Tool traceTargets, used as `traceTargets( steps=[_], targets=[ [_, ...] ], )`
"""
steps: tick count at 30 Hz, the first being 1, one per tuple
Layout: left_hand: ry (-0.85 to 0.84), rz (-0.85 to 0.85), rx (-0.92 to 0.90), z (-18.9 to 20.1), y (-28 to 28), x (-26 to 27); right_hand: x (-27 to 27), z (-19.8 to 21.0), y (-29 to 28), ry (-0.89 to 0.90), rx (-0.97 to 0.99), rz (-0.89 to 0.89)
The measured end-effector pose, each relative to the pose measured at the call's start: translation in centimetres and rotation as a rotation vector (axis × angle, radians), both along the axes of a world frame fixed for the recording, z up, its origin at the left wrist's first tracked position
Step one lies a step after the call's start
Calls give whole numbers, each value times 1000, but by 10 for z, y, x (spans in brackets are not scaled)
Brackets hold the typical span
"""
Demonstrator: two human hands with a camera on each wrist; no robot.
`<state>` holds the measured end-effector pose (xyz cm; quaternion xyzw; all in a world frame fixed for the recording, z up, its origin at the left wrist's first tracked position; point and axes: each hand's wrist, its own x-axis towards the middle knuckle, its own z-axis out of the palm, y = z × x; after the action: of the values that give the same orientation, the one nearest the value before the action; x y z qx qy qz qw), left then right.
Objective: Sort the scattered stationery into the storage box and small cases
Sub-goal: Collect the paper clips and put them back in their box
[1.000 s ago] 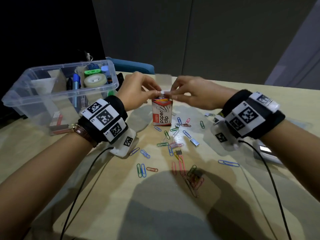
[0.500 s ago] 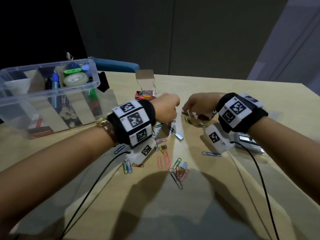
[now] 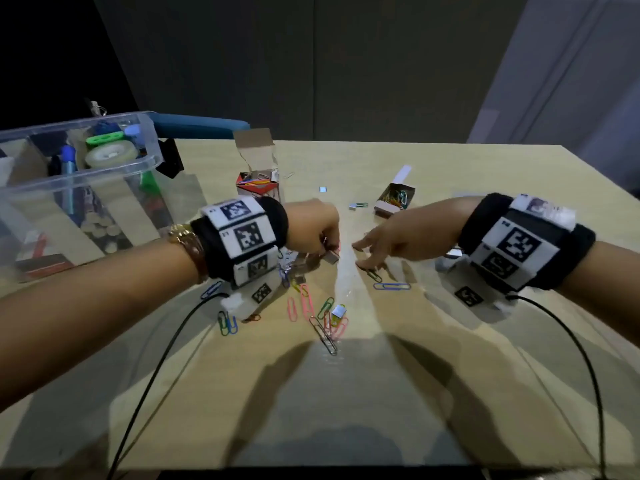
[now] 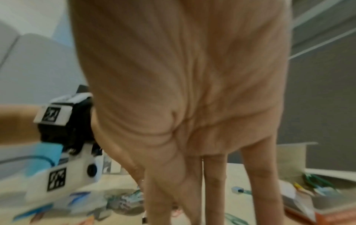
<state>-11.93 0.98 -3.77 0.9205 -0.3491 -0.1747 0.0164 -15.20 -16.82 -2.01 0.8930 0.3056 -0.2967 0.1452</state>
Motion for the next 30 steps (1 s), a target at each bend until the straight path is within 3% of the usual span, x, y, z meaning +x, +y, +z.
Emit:
traceTargets(
  steps=[3, 6, 11, 13, 16, 21, 30],
  targets=[
    [-70, 131, -190, 1, -1, 7, 5, -2, -4, -131, 232, -138],
    [-73, 168, -145, -2, -10, 14, 15, -8, -6, -203, 176, -247],
    [6, 75, -99, 3, -18, 14, 14, -10, -10, -21, 321, -439],
    [42, 17, -38, 5, -16, 14, 6, -11, -14, 28, 313, -408],
    [79, -11, -23, 5, -11, 15, -8, -16, -17, -31, 267, -322],
    [5, -6, -104, -1, -8, 12, -12, -21, -16, -23, 461, -370],
    [-55, 35, -94, -12, -3, 7, -16, -24, 5, -108, 421, -374]
  ],
)
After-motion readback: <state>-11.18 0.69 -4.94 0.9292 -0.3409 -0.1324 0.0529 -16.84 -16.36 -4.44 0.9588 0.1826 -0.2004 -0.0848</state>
